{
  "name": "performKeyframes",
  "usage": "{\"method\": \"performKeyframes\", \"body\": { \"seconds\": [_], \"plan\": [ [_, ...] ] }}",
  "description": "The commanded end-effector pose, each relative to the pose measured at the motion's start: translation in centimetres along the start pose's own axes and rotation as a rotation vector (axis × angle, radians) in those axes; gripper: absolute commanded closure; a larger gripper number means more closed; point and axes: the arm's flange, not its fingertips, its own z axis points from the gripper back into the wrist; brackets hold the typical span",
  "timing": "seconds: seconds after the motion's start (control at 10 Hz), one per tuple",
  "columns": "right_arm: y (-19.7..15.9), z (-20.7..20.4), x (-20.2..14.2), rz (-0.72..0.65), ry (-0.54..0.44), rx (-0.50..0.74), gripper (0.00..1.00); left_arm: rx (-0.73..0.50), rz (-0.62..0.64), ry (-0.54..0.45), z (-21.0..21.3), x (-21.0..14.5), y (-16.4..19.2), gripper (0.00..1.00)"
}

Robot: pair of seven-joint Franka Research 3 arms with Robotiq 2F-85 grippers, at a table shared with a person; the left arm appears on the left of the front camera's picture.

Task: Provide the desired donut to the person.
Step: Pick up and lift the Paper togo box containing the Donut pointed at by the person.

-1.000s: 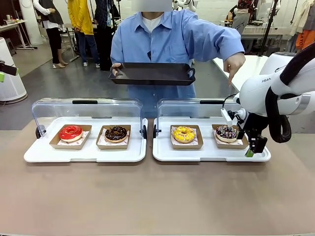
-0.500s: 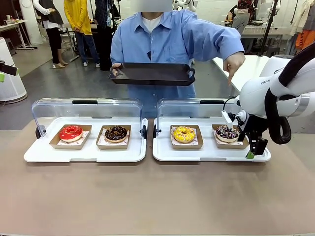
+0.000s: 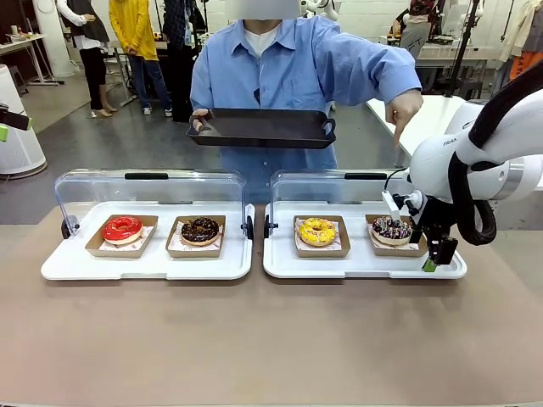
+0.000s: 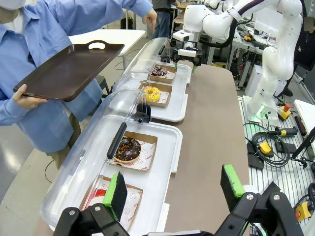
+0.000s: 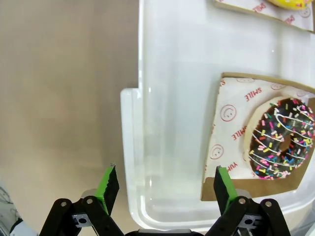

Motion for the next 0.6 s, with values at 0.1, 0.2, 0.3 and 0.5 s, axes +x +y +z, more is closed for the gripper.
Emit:
{"method": "performKeyframes", "body": {
  "seconds": [0.1, 0.2, 0.3, 0.5],
  "plan": [
    [-1.78, -0.81, -0.53, -0.035, -0.012, -0.013, 0.0, -0.002, -0.004, -0.007, 0.13, 0.07, -0.03, 0.0],
    [-2.0, -1.0, -0.51, -0.035, -0.017, -0.005, 0.0, -0.002, -0.004, -0.007, 0.13, 0.07, -0.03, 0.0],
    [-2.1, -1.11, -0.58, -0.037, -0.023, 0.0, 0.0, -0.002, -0.004, -0.007, 0.13, 0.07, -0.03, 0.0],
    [-2.28, -1.56, -0.95, -0.043, -0.027, 0.003, 0.0, -0.002, -0.004, -0.007, 0.13, 0.07, -0.03, 0.0]
  ]
}}
